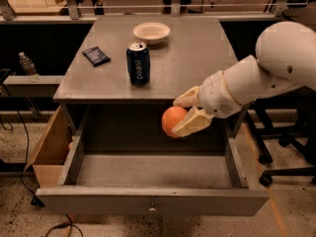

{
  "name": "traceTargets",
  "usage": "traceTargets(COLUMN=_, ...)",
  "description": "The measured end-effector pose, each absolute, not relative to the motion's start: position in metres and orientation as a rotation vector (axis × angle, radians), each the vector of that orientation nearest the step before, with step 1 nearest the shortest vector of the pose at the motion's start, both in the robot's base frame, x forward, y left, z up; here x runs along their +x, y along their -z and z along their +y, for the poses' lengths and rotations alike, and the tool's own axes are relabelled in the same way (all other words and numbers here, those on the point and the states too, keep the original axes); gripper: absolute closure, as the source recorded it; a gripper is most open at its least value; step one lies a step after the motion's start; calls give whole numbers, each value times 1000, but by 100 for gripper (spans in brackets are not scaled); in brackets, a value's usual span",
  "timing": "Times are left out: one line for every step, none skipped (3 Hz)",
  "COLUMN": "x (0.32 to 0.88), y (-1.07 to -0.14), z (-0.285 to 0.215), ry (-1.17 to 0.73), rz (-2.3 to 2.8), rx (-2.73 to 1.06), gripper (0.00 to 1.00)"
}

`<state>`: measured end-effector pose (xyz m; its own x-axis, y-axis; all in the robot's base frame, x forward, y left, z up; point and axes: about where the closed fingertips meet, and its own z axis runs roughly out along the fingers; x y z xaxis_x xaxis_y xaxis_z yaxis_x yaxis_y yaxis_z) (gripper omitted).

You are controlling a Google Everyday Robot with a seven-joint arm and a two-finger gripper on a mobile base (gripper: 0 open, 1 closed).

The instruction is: Place orange into top drawer

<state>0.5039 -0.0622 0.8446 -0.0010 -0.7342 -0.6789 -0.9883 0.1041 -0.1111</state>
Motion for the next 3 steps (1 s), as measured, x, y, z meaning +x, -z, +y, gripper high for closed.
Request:
traceTargets(x=497, y=-810, z=-50, ry=-613, rz=1792, rx=-1662, gripper=100)
traceTargets(x=495, y=-770, z=-38, ry=-664, rz=1792, rx=-1653, gripper=100)
traceTargets(x=494, y=-735, z=-23, ry=-706, rz=1763, rx=-1621, gripper=100)
